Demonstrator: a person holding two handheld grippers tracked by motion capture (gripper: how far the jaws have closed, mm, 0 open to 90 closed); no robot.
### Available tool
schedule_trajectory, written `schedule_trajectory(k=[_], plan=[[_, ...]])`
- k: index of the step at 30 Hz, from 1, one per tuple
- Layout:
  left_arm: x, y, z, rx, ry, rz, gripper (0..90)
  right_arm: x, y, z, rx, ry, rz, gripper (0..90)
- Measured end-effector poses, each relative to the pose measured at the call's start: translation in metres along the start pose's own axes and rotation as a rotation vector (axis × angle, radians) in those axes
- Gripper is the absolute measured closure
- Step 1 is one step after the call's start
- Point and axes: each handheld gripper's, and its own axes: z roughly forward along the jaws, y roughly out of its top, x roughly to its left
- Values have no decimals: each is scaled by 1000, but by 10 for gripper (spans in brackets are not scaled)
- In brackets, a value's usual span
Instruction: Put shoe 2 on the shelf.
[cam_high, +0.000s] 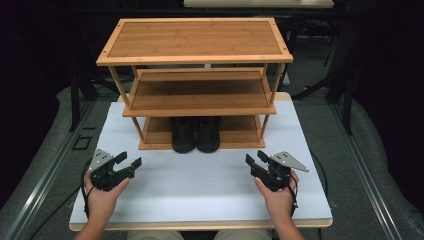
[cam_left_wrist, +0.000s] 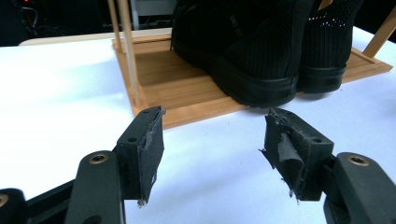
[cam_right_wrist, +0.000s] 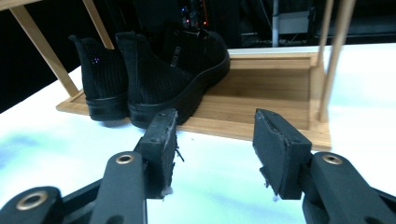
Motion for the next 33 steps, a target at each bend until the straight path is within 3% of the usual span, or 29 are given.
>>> schedule_trajectory(k=[4, 5, 6, 9, 17, 26, 33], plan=[[0, -7, -10, -5, 14, 7, 377, -2, -3, -14, -15, -27, -25, 489], [1, -9, -12, -6, 13, 4, 377, -2, -5, -15, -42, -30, -21, 488], [1, -12, -14, -4, 12, 0, 377, -2, -5, -19, -12, -36, -19, 487], [1, -19, -15, 4, 10, -2, 377, -3, -12, -23, -4, -40, -25, 482], [3, -33, -8, 44, 1, 7, 377, -5, -33, -16, 59, -54, -54, 483], [-1, -43, 4, 102, -30, 21, 377, 3, -43, -3, 101, -15, -73, 488], [-10, -47, 12, 141, -59, 52, 377, 12, -48, 4, 166, 12, -105, 489]])
